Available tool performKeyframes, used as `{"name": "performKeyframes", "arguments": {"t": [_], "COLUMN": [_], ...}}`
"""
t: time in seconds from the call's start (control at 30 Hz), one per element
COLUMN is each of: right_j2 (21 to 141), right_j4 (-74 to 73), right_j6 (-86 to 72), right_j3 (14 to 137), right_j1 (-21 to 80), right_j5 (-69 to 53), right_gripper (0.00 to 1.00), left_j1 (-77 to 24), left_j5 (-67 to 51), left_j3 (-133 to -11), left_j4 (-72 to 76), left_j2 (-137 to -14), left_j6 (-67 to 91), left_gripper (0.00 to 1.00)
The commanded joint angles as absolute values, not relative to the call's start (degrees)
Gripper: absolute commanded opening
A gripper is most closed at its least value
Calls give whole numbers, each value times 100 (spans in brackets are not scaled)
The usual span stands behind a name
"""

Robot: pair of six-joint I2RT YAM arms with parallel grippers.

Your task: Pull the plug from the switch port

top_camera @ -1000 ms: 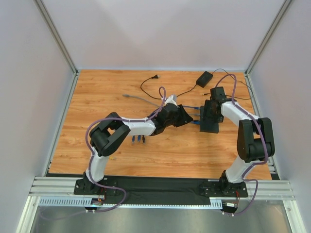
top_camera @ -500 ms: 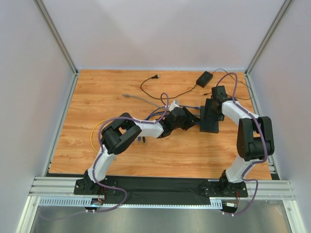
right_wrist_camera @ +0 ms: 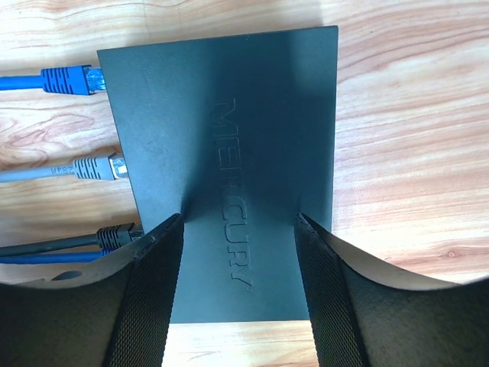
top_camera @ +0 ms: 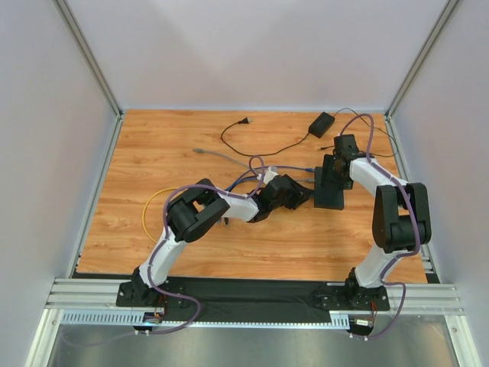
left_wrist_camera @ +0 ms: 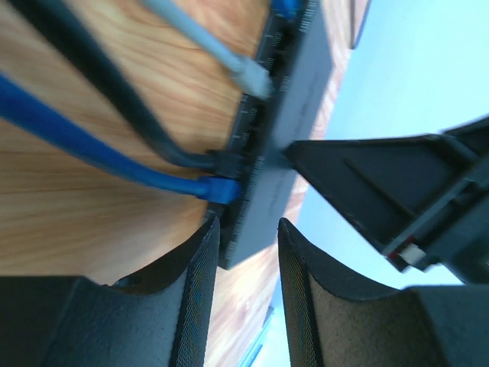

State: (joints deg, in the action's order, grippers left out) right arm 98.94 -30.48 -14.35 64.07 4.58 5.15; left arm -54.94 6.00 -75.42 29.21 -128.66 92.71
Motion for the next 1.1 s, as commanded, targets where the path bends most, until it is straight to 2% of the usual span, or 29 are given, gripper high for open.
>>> {"name": "performKeyframes", "arguments": {"t": [0.0, 0.67, 1.07], "right_j2": [9941, 10187, 10248], "right_j4": [-2971, -2997, -3006], "right_j6": [-1283, -1354, -1362], "right_j3": [6469, 6583, 6601], "right_j1": [422, 413, 413], "right_j5": [317, 352, 290], "right_gripper": [62, 62, 61], "left_j1": [-5528, -5563, -5572], "left_j5": [641, 1037, 1002], "left_j3": [-7532, -8103, -8200], "left_j4": [3076, 2399, 2355], "left_j2": [-12920, -13306, -13430], "left_j6": [9439, 9202, 9211], "left_gripper": [44, 46, 40]}}
